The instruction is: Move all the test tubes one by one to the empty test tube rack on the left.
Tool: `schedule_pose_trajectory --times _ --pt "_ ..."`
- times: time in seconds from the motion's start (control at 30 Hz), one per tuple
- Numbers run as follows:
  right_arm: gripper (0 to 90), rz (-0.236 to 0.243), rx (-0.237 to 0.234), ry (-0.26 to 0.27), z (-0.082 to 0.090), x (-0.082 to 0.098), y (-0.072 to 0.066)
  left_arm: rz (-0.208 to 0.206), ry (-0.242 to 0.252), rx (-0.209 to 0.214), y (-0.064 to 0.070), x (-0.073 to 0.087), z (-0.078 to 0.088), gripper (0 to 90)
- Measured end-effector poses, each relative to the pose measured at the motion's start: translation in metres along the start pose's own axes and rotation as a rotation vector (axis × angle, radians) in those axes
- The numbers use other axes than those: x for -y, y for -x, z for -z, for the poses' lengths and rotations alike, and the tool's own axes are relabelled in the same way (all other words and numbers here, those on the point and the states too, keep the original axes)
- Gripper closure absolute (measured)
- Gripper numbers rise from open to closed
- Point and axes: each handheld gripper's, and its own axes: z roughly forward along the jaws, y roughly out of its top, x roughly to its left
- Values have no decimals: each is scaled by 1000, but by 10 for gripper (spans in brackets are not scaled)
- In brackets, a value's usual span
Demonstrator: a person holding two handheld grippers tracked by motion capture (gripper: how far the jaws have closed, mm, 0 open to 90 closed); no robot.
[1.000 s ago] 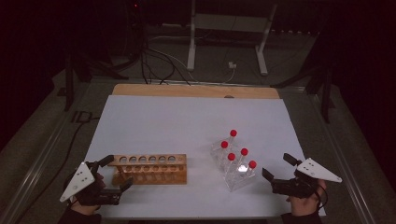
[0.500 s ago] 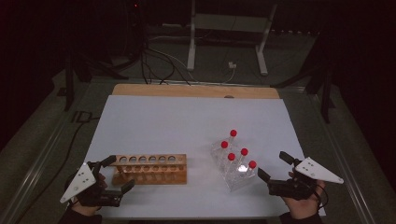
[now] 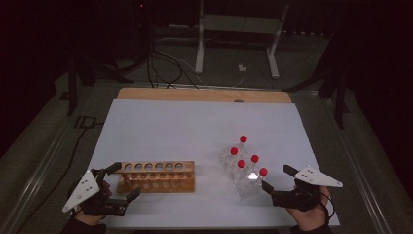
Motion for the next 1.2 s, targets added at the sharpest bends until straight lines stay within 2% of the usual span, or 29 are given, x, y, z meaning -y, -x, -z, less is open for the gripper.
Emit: schedule_pose_trajectory --times 0.17,0.4,0.47,0.53,0.7,0.77,0.9,0.93,0.97,1.07,1.2 --pt "78 6 3 -73 -7 2 -3 0 5 2 0 0 0 5" --pt "164 19 3 -124 -14 4 -7 -4 3 2 0 0 0 5" --pt "245 21 14 -144 -17 5 -9 -3 1 5 0 0 0 5" --pt "256 20 22 -151 -18 5 -10 -1 2 6 0 0 0 5" --pt "407 27 46 -169 -22 5 -12 -2 2 4 0 0 0 5" --pt "425 36 46 -176 -23 4 -13 -3 4 4 0 0 0 5" --pt "518 50 47 -188 -26 3 -13 -6 4 6 0 0 0 5" --pt "600 49 29 -189 -27 2 -13 -5 4 7 0 0 0 5" --pt "626 54 30 -188 -27 1 -13 -3 5 6 0 0 0 5" --pt "661 49 20 -186 -27 0 -12 -3 4 7 0 0 0 5" --pt "725 69 28 -201 -29 1 -10 -4 4 9 0 0 0 5"
